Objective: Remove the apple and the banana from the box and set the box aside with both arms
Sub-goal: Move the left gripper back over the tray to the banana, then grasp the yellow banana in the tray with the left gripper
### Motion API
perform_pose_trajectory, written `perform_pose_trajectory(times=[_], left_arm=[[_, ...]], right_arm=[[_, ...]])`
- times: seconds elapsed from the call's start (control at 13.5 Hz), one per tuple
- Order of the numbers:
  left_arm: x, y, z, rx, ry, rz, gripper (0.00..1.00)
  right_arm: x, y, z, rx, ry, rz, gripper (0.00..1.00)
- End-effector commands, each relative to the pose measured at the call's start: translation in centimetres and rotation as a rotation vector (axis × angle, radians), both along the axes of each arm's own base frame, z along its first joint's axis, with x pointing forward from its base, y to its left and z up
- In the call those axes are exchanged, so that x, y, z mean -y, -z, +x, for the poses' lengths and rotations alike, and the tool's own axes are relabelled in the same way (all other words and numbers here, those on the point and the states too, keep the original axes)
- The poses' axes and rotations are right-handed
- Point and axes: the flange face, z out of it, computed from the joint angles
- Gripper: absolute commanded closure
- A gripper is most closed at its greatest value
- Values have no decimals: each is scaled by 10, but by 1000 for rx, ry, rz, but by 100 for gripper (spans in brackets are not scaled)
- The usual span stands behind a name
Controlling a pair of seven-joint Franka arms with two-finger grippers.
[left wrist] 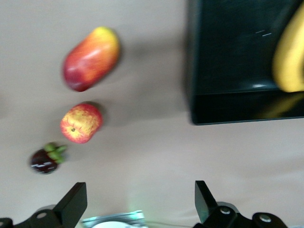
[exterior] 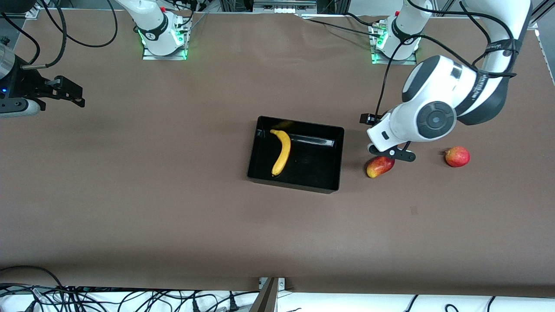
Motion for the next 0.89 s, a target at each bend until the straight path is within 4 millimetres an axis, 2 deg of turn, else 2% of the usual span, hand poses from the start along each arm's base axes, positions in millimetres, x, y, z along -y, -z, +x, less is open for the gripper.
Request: perform_pose_trajectory(times=[0.0,0.15,0.3,0.37,0.44,0.67,0.81], left_arm=[[55,28,18,12,-108,-55,0],[106,56,18,84,-258,-48,0],[142,82,15,118,-331,-77,0],[164,94,8,124,-347,-88,0],[190,116,-4,129,-356,-81,0],[228,165,-29,241,-245,0,0],[242,189,-33,302,-209,-24,0]], right_arm=[[0,-5,2,10,3,-14,0],[0,-5,2,8,3,-14,0],[0,-5,2,8,3,-14,0],[0,-5,2,8,3,-14,0],[0,-5,2,8,3,-14,0],[0,-5,2,8,1,-14,0],[0,-5,2,10,3,-14,0]])
